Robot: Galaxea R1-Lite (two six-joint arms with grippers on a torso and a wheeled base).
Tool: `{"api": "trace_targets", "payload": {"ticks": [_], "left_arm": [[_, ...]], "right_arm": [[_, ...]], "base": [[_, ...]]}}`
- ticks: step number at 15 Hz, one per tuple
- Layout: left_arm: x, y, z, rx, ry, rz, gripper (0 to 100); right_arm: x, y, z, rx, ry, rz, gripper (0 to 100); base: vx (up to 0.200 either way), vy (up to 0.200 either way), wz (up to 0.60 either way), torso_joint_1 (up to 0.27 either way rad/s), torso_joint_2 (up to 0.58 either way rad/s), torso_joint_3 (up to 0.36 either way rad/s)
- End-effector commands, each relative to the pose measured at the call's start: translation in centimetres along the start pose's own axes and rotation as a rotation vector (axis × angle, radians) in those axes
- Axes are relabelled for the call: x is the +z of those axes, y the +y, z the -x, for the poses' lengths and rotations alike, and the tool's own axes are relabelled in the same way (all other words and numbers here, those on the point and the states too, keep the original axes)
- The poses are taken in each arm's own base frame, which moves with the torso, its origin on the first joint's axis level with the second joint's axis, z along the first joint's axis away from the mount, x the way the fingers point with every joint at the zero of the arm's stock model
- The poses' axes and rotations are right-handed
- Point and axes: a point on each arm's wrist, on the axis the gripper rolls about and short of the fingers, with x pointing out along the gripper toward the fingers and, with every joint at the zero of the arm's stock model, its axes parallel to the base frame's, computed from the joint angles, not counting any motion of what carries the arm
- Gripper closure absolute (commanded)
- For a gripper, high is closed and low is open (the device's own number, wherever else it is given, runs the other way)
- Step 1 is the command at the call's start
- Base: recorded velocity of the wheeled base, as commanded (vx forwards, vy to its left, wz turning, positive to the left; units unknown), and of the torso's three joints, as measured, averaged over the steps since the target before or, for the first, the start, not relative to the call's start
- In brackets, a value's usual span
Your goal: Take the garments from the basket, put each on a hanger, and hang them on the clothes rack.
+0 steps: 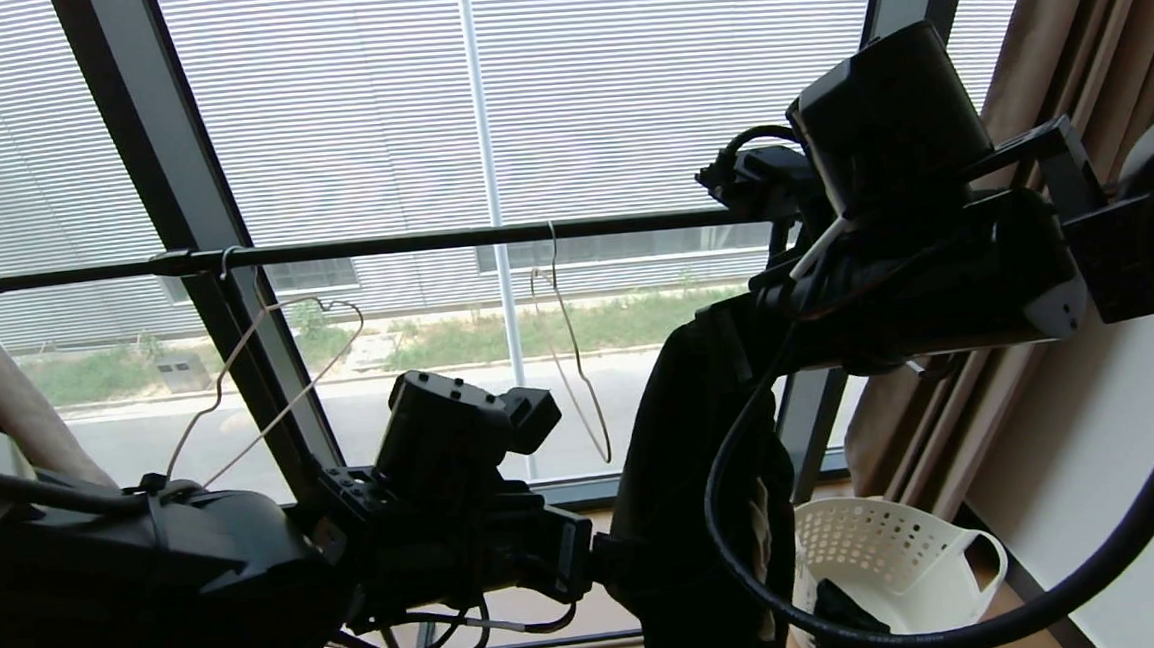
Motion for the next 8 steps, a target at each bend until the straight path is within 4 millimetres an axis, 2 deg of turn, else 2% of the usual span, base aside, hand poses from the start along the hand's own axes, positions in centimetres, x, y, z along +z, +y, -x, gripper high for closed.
{"api": "trace_targets", "payload": {"ticks": [1, 5, 8], "left_arm": [[0.3, 0.2, -2.6, 0.002, 0.024, 0.002, 0], [-0.8, -1.0, -3.9, -0.017, 0.070, -0.023, 0], [-1.5, -0.8, -4.3, -0.012, 0.099, -0.021, 0]], "right_arm": [[-0.1, 0.1, -0.1, 0.002, 0.004, 0.002, 100], [0.0, 0.0, 0.3, 0.002, -0.006, -0.002, 100], [0.3, -0.1, 1.1, 0.011, -0.027, -0.008, 100]], "base": [[0.000, 0.000, 0.00, 0.000, 0.00, 0.000], [0.000, 0.000, 0.00, 0.000, 0.00, 0.000], [0.000, 0.000, 0.00, 0.000, 0.00, 0.000]]}}
